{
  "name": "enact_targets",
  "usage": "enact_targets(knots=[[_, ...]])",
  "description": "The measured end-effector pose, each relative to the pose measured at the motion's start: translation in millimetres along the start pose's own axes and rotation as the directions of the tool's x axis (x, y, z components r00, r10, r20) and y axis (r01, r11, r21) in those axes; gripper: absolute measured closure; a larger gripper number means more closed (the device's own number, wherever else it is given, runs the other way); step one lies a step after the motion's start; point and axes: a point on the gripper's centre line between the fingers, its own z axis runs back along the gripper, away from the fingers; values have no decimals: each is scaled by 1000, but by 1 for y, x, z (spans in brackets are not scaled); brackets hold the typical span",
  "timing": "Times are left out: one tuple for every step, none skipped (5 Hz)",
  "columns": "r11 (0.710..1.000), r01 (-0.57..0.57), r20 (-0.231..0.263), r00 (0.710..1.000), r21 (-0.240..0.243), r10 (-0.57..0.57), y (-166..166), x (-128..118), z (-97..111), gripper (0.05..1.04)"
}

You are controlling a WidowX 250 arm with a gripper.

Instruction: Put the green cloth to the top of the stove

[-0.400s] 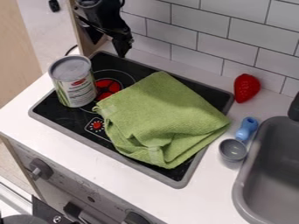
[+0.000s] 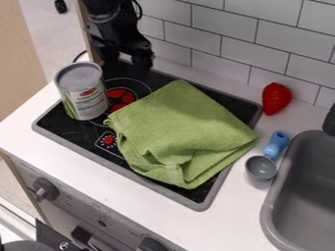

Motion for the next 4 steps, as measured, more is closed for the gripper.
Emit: enact_targets(knots=[[995, -88, -68, 994, -42, 85, -29, -5, 2, 85], [984, -170, -111, 980, -49, 164, -47, -3, 6, 85], [966, -259, -153, 954, 19, 259, -62, -10, 14, 85], [974, -223, -183, 957, 24, 224, -82, -41, 19, 115]])
